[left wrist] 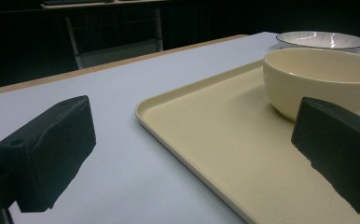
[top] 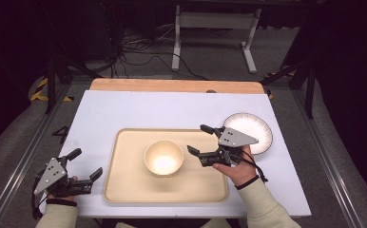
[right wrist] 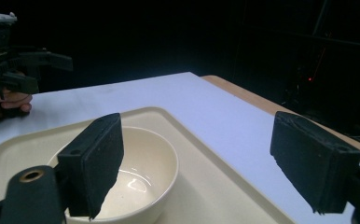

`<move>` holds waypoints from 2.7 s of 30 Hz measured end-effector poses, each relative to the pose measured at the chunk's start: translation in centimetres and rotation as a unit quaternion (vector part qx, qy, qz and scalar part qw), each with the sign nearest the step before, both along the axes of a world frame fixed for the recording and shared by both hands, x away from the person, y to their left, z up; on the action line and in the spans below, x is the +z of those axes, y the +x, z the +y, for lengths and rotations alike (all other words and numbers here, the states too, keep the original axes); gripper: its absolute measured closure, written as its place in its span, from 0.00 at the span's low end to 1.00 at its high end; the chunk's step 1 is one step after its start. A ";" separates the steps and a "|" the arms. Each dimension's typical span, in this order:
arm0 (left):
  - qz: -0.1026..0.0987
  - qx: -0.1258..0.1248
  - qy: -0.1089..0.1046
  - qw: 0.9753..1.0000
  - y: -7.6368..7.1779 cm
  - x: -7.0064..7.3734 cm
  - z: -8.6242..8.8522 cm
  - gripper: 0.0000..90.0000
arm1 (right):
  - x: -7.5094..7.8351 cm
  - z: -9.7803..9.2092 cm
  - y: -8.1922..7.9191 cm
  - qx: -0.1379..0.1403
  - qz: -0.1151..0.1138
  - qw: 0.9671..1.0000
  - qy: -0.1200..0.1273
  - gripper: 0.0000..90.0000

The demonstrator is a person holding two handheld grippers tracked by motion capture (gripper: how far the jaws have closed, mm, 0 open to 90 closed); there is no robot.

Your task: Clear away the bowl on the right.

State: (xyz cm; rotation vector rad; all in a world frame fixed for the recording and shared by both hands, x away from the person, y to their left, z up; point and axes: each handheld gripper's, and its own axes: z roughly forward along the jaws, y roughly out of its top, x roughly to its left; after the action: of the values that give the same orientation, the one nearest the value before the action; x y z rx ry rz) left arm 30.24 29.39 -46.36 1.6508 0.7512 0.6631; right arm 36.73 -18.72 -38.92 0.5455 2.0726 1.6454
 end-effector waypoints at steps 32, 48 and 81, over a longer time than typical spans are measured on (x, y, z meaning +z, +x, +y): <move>-0.001 0.001 0.001 1.000 0.0 0.0 0.0 0.00 | -1.3 -6.4 -1.0 -0.026 0.002 0.999 0.039 0.13; -0.002 0.001 -0.001 1.000 0.0 0.0 0.0 0.00 | -3.8 -8.0 -1.2 -0.051 0.003 0.998 0.040 0.11; -0.004 -0.002 0.002 1.000 -0.1 0.0 -0.1 0.00 | -7.0 -8.2 -1.2 -0.068 0.017 0.997 0.045 0.10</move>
State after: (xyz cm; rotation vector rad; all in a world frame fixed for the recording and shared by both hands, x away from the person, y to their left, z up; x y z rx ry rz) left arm 30.17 29.32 -46.36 1.6511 0.7416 0.6692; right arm 35.53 -26.92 -45.96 0.7336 1.9466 1.6653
